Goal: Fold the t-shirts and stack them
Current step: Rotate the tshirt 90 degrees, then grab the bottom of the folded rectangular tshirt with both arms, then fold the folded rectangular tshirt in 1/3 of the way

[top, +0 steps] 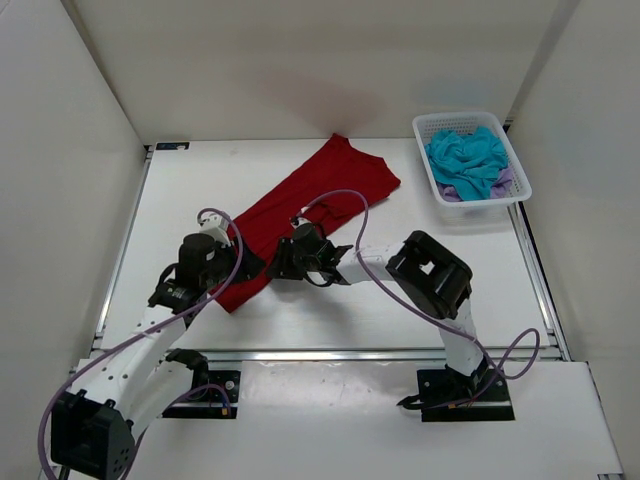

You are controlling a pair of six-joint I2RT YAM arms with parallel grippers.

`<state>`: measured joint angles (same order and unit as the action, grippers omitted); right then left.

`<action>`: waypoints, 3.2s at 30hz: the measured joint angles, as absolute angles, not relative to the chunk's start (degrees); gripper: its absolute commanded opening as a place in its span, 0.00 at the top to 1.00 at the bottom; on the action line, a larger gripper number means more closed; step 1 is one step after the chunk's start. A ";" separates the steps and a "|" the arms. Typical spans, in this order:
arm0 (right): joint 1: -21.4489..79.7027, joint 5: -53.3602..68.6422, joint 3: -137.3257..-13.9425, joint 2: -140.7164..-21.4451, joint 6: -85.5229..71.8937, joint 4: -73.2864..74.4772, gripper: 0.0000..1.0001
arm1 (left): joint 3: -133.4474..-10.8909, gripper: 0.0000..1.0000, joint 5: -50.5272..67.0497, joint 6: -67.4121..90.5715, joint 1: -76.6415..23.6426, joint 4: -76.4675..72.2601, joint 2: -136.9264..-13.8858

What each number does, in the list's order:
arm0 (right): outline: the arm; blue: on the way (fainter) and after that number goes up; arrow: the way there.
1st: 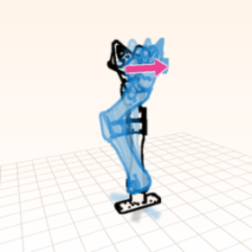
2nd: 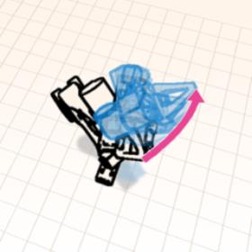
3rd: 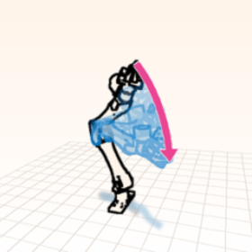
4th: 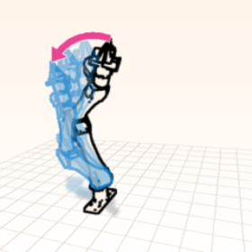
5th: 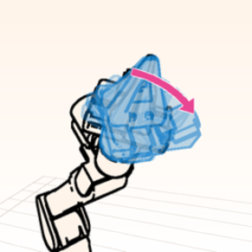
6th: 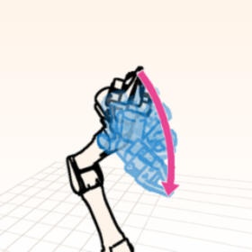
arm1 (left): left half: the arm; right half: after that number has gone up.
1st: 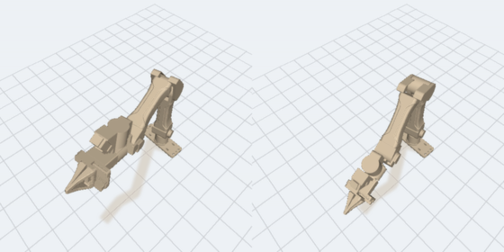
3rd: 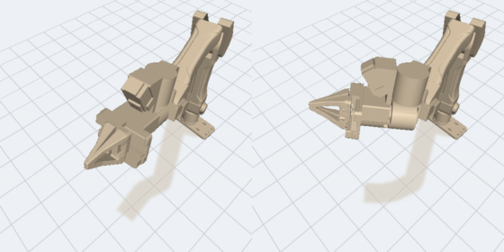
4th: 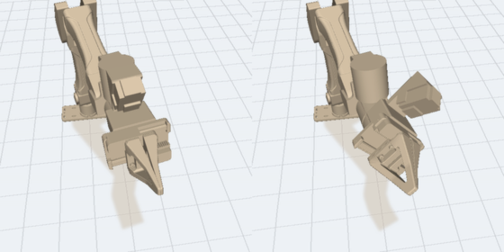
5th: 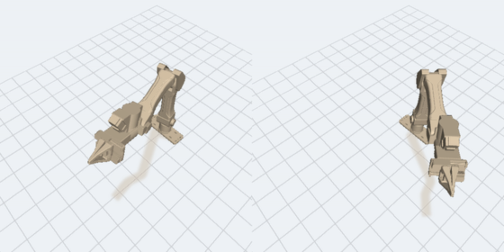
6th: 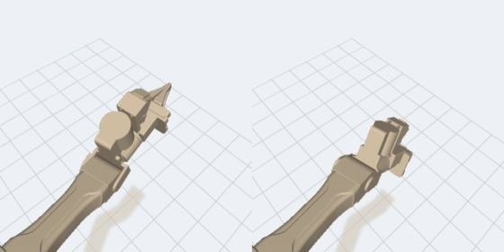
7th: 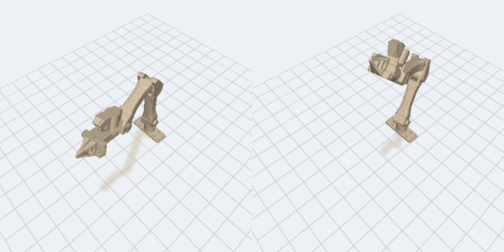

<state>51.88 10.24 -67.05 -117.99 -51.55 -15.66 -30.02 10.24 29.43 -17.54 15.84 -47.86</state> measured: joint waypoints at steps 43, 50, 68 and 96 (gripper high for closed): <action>34.09 17.56 -8.25 -41.19 -47.18 13.08 0.98 | -19.62 0.67 6.72 36.53 -48.36 2.48 -65.30; 40.84 14.41 -8.27 -36.80 -49.98 17.28 1.00 | -19.38 1.00 6.57 37.80 -50.78 2.07 -65.43; 20.34 19.46 -27.03 -44.18 -41.63 23.94 1.00 | -34.04 1.00 12.56 34.65 -36.10 20.34 -58.35; 2.85 27.46 -59.88 -102.10 -28.88 5.02 0.78 | -77.76 0.38 10.96 35.00 -23.31 9.87 -114.02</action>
